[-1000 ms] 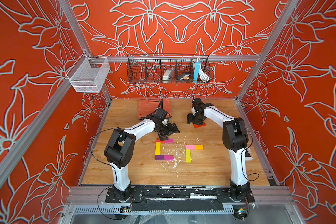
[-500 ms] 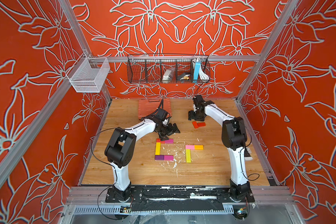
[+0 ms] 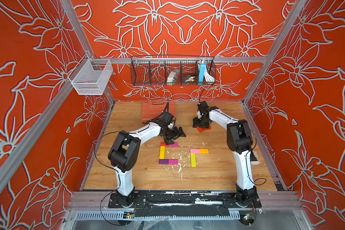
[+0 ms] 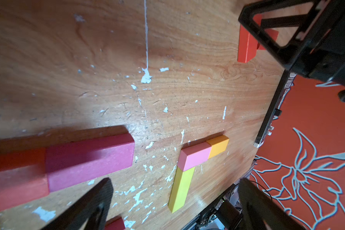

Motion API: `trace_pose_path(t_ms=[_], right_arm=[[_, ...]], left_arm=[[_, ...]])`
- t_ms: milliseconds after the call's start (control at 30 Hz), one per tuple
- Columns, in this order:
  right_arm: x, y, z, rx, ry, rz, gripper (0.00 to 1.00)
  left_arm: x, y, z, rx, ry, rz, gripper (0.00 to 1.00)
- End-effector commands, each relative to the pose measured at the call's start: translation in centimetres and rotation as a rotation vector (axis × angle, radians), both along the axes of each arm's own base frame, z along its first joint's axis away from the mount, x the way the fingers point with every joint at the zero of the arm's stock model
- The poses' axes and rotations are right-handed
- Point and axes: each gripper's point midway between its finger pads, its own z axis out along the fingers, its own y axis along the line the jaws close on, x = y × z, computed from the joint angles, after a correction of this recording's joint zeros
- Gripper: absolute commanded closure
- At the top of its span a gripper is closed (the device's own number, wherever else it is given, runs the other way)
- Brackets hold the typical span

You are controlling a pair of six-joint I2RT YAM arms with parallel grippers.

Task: Assemble the letter c with building blocks
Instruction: Pick up the building block from the center of the board.

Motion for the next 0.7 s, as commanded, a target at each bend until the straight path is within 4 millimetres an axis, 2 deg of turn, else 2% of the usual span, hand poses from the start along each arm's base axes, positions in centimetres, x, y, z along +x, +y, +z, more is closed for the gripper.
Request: trace_pose_path(t_ms=[0, 233, 367, 467, 600, 667], right_arm=[[-1.5, 0.6, 0.7, 0.012, 0.011, 0.013, 0.32], [-3.2, -0.9, -0.4, -0.105, 0.028, 0.020, 0.34], [-3.9, -1.7, -1.3, -0.161, 0.042, 0.012, 0.39], [-3.9, -2.0, -1.7, -0.182, 0.053, 0.006, 0.49], [-3.8, -1.7, -1.8, -0.170, 0.059, 0.002, 0.72], [-3.8, -1.5, -1.3, -0.153, 0.055, -0.002, 0.80]], left_arm=[[0.0, -0.6, 0.5, -0.013, -0.008, -0.006, 0.02], [-0.1, -0.6, 0.2, -0.014, -0.004, -0.003, 0.01], [0.0, -0.5, 0.2, -0.008, -0.006, 0.008, 0.02], [0.1, -0.3, 0.4, -0.002, -0.016, 0.017, 0.02], [0.2, 0.0, 1.0, 0.007, -0.036, 0.024, 0.02], [0.1, 0.2, 1.4, 0.008, -0.043, 0.027, 0.02]])
